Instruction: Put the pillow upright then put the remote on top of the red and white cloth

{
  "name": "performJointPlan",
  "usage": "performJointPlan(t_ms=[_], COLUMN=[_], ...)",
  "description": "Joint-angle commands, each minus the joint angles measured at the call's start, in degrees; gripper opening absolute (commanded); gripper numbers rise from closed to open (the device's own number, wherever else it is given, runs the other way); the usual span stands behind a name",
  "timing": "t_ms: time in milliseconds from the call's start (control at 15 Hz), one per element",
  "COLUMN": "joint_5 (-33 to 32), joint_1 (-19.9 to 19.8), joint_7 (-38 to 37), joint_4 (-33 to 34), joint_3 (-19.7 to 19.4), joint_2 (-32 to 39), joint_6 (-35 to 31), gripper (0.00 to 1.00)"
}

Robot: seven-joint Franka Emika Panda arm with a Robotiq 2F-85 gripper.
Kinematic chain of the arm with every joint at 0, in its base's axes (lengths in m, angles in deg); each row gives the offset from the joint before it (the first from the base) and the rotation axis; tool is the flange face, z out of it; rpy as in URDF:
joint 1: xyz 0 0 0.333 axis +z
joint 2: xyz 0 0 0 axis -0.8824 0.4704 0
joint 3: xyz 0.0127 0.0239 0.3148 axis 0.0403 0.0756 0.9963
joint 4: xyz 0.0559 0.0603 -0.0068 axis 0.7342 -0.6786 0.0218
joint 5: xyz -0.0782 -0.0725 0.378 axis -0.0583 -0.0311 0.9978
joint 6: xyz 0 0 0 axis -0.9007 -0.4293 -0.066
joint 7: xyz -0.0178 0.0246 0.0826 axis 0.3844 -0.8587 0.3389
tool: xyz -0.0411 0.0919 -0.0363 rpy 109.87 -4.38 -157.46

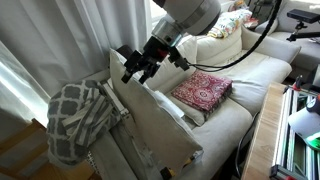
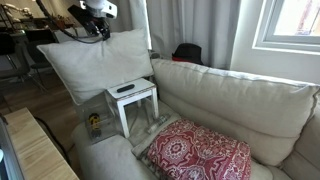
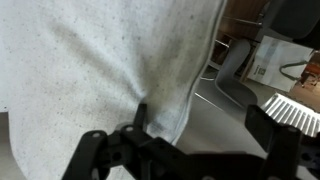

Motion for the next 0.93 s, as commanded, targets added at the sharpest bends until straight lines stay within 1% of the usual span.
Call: performJointPlan(t_ms=[0,67,133,333,467,533,600,867], joint_5=[-6.83,-8.8,-9.56,-13.39,-15.54,-16.28,-16.57,-15.3], joint_1=[0.43,0.56,1.29,1.71,1.6,1.27,0.56,-1.7], joint_7=[-6.48,-7.9,-8.5,-11.72,-13.86,-14.7,-15.16,-15.0], joint_4=[0.15,0.12,0.27,0.26,0.07,-0.1,-0.38,-0.75], joint_3=[-0.33,-0.34,-1.13,-1.67,-2.09,-2.33,-2.52,-3.03], joint_2=[1.19,1.6,2.08,3.26,3.56,3.26,2.52,-0.37], joint_6=[-5.31,-7.65,-9.33,-14.14,-15.19,-14.34,-12.03,-5.03], gripper=[1.0,1.0,1.0,1.0,1.0,1.0,1.0,1.0])
